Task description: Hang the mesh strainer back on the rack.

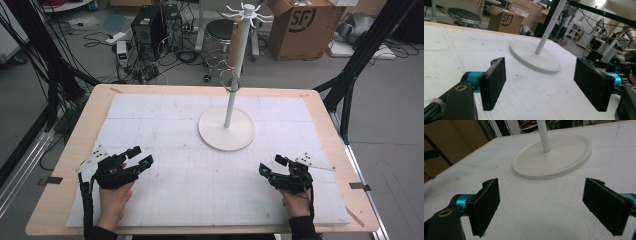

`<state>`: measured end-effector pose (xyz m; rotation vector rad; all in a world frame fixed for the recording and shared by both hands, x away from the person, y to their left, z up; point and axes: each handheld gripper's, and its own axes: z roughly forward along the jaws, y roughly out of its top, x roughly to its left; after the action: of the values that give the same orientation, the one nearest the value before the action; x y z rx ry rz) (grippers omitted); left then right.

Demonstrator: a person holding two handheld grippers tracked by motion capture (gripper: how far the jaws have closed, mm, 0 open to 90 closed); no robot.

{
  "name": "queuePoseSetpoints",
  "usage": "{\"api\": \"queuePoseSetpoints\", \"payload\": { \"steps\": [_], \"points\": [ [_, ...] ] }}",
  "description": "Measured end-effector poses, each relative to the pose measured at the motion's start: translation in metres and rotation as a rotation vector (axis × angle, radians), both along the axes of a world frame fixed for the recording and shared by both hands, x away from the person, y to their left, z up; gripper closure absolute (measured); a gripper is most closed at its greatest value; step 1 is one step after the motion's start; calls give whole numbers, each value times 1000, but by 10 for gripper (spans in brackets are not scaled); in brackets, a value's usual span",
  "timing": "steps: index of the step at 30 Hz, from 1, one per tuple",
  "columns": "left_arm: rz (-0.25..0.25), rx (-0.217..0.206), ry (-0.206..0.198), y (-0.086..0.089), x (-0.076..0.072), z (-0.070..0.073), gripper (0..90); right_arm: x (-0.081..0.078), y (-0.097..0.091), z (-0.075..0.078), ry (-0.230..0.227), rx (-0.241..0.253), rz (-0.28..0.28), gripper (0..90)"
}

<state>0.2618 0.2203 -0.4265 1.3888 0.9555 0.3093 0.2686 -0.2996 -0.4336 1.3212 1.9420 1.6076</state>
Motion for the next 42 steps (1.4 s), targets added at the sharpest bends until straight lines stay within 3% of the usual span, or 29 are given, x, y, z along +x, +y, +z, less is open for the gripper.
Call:
{"api": "queuePoseSetpoints", "payload": {
  "steps": [9, 12, 19, 22, 31, 42],
  "points": [
    [4, -2, 17, 0, -3, -6, 265, 1, 0, -1, 5, 10, 3, 137],
    [8, 13, 18, -1, -7, -7, 265, 1, -2, 0, 8, 43, 3, 137],
    [18, 34, 21, -2, -6, -9, 264, 1, -1, -1, 7, 36, 4, 137],
    [26, 62, 27, -4, -5, -11, 264, 2, -1, -1, 8, 34, 5, 137],
    [20, 32, 40, -3, -5, -13, 261, 2, -1, -1, 10, 32, 4, 137],
    [17, 36, 32, -3, -6, -12, 258, 1, -1, -1, 11, 32, 2, 137]
  ]
}}
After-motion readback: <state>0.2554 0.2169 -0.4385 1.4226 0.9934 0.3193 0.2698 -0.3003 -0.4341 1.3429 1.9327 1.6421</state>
